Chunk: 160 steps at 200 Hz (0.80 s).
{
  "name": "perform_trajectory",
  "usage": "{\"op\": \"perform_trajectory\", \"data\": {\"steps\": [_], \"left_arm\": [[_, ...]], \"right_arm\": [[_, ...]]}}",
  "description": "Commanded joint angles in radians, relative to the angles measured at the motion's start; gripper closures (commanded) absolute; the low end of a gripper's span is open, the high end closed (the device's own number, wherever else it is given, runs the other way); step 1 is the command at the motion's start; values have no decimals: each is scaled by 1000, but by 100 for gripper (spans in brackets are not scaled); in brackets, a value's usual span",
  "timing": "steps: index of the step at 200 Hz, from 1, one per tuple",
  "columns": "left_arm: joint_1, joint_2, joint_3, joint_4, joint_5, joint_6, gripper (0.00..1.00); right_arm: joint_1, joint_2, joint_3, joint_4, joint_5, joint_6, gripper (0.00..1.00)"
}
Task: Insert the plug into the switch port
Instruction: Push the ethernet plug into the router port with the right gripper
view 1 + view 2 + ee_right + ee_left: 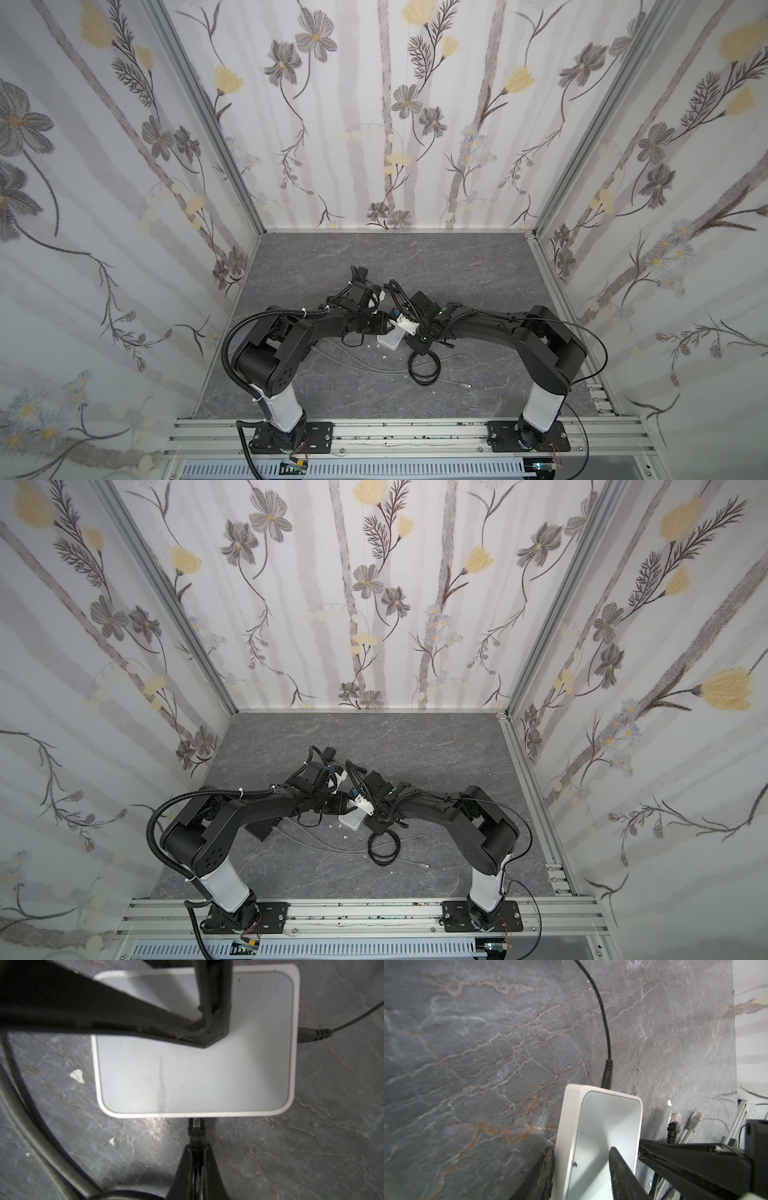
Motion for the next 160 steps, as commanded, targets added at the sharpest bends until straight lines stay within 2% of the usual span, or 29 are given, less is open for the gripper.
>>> {"op": "perform_trajectory", "data": {"steps": [1, 55, 128, 160], "left_arm": [[-27, 21, -15, -85, 159, -19, 56], [-30, 16, -34, -77, 161, -28, 56], [-29, 43, -93, 103, 272, -117, 56], [-31, 42, -84, 98, 275, -118, 56]], "right_arm": [[4, 5, 43, 286, -118, -20, 100], [-56, -7, 63, 373, -125, 19, 100], [-58, 50, 82, 402, -178, 27, 100], [-58, 46, 119, 373, -170, 11, 100]]}}
